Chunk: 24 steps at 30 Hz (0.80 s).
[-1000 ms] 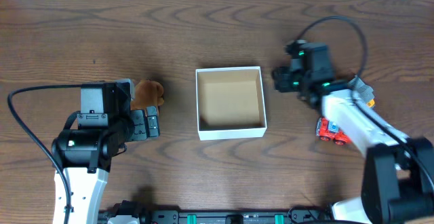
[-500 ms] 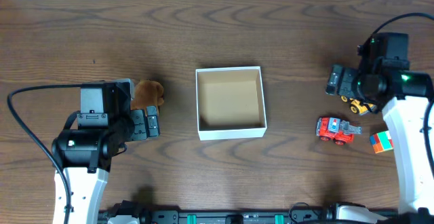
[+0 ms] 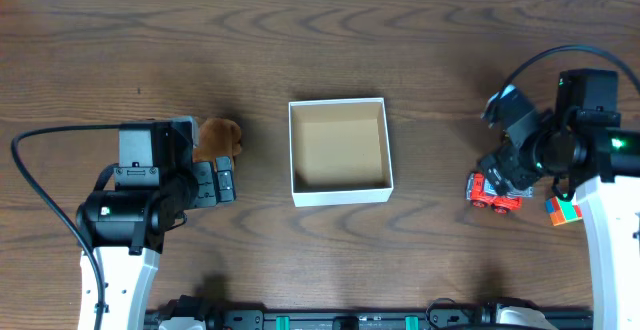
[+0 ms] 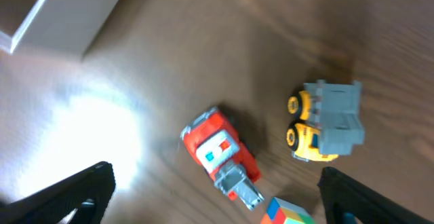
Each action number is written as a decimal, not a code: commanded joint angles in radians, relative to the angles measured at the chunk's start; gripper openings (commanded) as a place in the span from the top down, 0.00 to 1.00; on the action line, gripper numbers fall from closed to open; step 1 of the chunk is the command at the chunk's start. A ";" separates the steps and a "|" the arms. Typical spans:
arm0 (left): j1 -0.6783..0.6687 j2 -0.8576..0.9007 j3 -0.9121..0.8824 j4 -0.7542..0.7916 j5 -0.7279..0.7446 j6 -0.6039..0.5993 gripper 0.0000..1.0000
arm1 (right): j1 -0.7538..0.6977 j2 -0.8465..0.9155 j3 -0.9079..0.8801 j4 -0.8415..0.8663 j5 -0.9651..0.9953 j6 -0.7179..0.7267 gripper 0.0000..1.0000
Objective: Pack container
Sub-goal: 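Lower the right gripper onto the red fire truck and grasp it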
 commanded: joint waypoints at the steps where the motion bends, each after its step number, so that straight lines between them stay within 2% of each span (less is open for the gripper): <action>1: -0.001 0.001 0.016 -0.006 0.011 -0.009 0.02 | -0.008 0.066 0.010 -0.011 0.047 -0.185 0.05; 10: -0.001 0.001 0.016 -0.008 0.010 -0.009 0.02 | -0.045 0.168 0.006 -0.105 0.141 -0.222 0.05; 21: -0.001 0.001 0.016 -0.008 0.010 -0.009 0.02 | -0.052 0.216 -0.056 -0.101 0.239 -0.298 0.05; 22: -0.001 0.001 0.016 -0.007 0.010 -0.009 0.02 | -0.052 0.221 -0.076 -0.095 0.242 -0.298 0.01; 24: -0.001 0.001 0.016 -0.008 0.010 -0.009 0.02 | -0.051 0.229 -0.115 -0.074 0.254 -0.298 0.01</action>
